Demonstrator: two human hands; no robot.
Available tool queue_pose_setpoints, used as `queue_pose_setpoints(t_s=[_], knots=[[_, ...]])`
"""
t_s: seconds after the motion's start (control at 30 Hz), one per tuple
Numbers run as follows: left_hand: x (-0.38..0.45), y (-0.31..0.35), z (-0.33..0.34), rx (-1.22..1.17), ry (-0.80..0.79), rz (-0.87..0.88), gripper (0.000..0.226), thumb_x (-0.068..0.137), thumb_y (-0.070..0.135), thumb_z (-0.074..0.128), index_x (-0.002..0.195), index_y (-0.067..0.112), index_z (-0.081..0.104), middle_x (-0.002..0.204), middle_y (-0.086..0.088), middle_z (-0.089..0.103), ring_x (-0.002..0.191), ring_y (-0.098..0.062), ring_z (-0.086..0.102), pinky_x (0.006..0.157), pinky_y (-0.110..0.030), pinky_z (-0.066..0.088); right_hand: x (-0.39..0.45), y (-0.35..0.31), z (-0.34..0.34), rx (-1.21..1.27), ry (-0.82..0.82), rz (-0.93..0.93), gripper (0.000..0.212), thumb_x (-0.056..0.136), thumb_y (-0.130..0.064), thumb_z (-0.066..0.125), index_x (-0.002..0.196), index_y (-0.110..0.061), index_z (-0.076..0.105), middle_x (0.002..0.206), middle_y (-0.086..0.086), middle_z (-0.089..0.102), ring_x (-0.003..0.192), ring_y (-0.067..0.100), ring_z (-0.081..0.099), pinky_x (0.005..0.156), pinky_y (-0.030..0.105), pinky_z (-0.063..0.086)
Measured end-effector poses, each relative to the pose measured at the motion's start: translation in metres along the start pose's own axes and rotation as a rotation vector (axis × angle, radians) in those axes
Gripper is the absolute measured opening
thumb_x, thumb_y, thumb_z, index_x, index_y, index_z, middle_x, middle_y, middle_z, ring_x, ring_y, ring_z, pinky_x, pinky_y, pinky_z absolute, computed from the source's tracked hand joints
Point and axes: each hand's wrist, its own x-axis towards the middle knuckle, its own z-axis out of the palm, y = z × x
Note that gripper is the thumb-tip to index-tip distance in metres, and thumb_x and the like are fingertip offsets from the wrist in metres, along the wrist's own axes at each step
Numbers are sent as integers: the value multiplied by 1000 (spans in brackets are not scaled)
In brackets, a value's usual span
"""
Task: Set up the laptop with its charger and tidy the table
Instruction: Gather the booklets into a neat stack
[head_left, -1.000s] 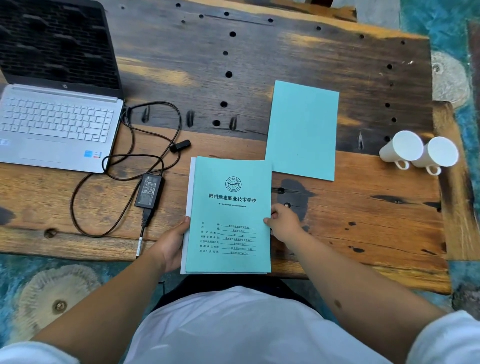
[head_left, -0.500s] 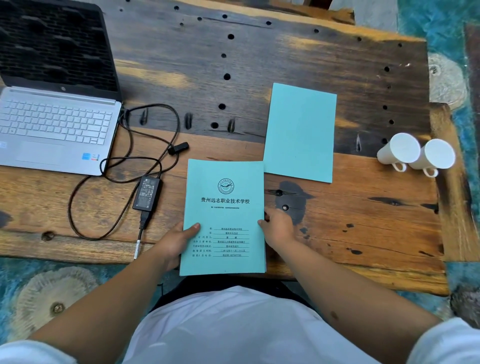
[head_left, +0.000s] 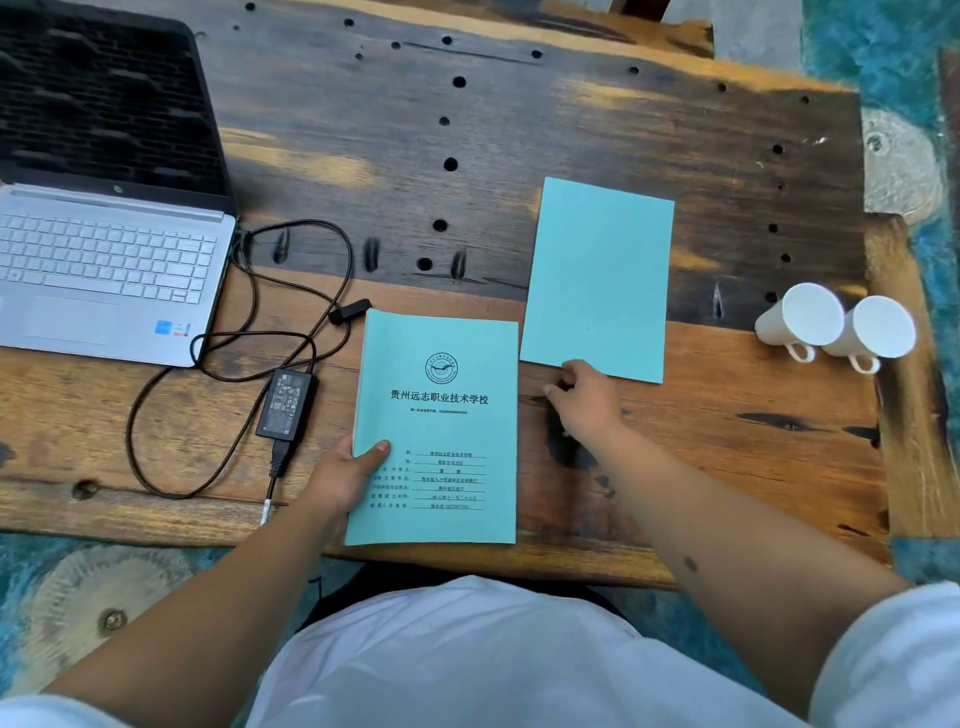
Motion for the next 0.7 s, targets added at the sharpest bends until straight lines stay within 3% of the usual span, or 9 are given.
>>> queue_pose_setpoints(t_s=[0.07,0.23,0.43,0.53,0.7], knots=[[4,7,3,8,3,4,34,92,24,67,123,15,57,102,-15,75,89,-36,73,73,-54,59,12,-4,-7,-55,26,-8,49,89,-30,67,132,-12,54,127,12,58,110,32,59,84,37,50],[13,23,7,-5,-11,-5,29,92,24,66,120,18,57,97,-13,76,83,-34,74,62,-45,59,36,-18,-10,-301,-3,-163,63,85,-31,69,140,-15,43,145,15,37,135,37,32,108,40,34],[23,43,7,2,-33,-43,33,94,25,63,124,12,56,99,-14,76,84,-33,74,61,-41,59,57,-42,-13,-729,-192,-322,94,81,-34,73,151,-37,10,164,3,-12,149,39,-7,101,56,44],[26,45,5,-33,-57,-79,35,94,25,63,126,13,56,107,-17,73,94,-37,72,71,-48,59,66,-49,-16,-828,-245,-317,99,84,-35,71,151,-40,-1,162,2,-20,149,39,-11,97,59,46],[26,50,2,8,-82,-71,31,95,22,61,124,11,56,98,-12,76,82,-28,75,58,-36,59,76,-48,-17,-938,-275,-368,93,93,-44,60,152,-37,-12,163,8,-17,148,43,-10,93,56,49]])
